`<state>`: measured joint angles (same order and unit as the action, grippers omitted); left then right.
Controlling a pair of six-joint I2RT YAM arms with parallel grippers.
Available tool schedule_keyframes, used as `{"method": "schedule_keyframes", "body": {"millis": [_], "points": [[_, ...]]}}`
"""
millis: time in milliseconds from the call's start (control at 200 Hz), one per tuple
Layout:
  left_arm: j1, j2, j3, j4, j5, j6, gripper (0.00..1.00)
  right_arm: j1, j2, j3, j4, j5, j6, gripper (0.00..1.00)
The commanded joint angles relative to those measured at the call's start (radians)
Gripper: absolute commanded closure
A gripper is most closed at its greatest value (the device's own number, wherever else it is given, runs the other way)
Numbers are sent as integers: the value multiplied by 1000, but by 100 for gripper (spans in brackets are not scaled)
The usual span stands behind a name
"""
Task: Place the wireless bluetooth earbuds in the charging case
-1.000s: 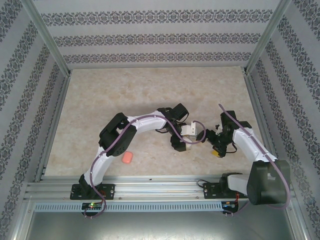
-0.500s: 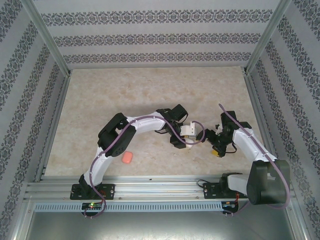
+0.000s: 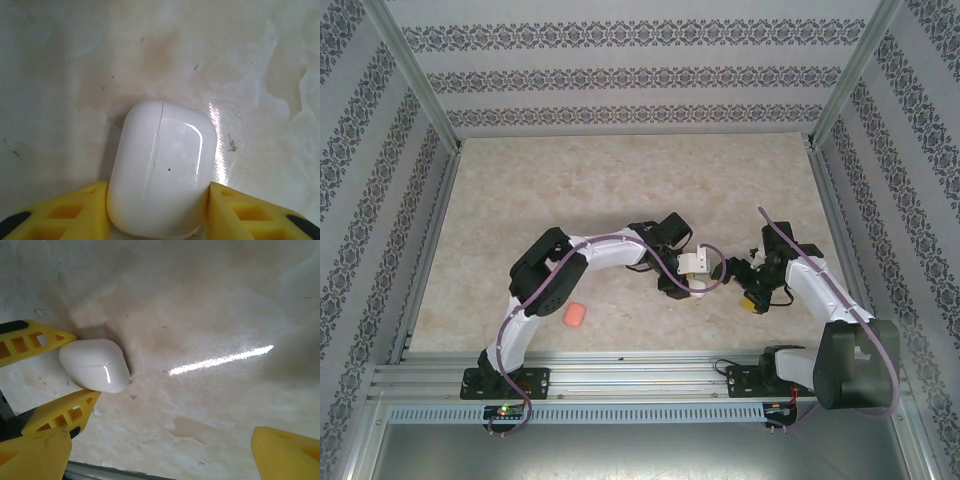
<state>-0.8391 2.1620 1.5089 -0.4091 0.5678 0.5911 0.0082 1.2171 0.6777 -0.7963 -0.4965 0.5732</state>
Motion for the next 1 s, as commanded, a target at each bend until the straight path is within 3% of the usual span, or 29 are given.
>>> {"method": "schedule_keyframes", "body": {"millis": [0, 265, 689, 994], "points": [[-40, -35, -57, -12, -7, -27, 55, -8, -29, -6, 61, -58, 22, 8], [-20, -100, -163, 85, -34, -106, 57, -10, -42, -43, 147, -128, 75, 10], [58, -216, -324, 283, 51, -294, 58, 62, -26, -115, 377, -249, 183, 13], [87, -265, -373, 351, 83, -348, 58, 103, 46, -101, 438, -313, 172, 13]]}}
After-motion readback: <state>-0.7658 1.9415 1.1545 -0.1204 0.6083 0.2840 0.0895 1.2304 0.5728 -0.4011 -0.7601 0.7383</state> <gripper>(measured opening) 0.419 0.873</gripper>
